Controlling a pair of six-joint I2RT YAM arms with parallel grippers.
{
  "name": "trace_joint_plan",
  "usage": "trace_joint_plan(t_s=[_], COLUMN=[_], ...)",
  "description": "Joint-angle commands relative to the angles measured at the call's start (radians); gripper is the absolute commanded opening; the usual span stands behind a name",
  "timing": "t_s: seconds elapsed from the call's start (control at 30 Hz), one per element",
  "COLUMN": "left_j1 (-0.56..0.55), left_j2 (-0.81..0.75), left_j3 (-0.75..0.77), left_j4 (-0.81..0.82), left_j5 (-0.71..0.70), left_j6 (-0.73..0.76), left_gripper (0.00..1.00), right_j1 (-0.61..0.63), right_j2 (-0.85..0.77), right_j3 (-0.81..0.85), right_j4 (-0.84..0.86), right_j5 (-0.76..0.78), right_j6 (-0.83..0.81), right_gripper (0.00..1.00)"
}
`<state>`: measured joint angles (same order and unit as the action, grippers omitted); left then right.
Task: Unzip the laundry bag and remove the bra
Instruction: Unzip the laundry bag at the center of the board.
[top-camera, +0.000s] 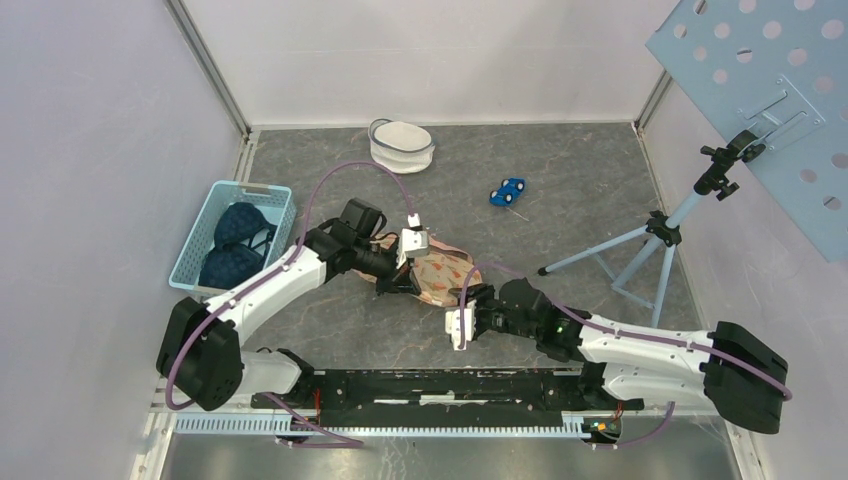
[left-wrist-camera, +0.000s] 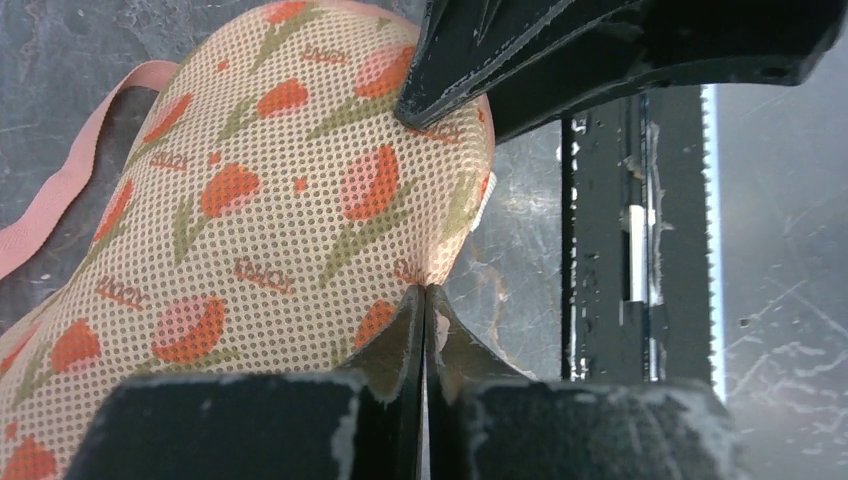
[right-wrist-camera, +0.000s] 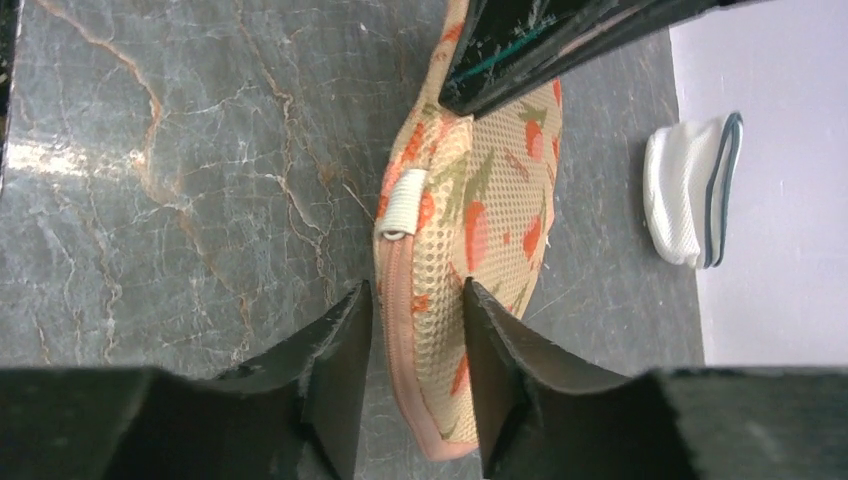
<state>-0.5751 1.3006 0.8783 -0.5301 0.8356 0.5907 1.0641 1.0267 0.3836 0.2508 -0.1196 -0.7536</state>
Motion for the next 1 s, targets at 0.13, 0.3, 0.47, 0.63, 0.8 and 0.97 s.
trace_joint_plan(t_s=[0.13,0.3,0.47,0.63,0.8,0.97], left_j1=[0.069,0.073,0.061,0.048,-0.005,0.010], left_j2=[-0.008,-0.096,-0.175,-0.205,-0.198,-0.163], left_j3=[0.020,-0.062,-0.118,-0.169,-0.190,-0.135], left_j4=[0.096,0.238,0.287,0.307,0.320,0.288], left_j5=[0.140,0.040,-0.017,-0.030,-0.051,-0.010], left_j6=[-0.296,-0.459,-0.511,-0.488,-0.470,-0.467], left_gripper=[0.02,0.38,0.57,0.62,0.65,0.67], right_j1=[0.008,0.007,0.008,0.000,-0.039,-0.096], right_j2=[0.014,0.022,0.032,0.038,0.064,0.141], right_j3=[-0.016,0.008,0.032,0.061,0.125,0.298], right_j4=[0.180,0.183,0.183,0.179,0.107,-0.161], right_j5=[0.053,0.004,-0.025,-0.032,-0.062,-0.177], right_j6=[0.016,0.093,0.191,0.299,0.399,0.427], right_gripper=[0.10,0.00,0.00,0.00,0.00,0.00])
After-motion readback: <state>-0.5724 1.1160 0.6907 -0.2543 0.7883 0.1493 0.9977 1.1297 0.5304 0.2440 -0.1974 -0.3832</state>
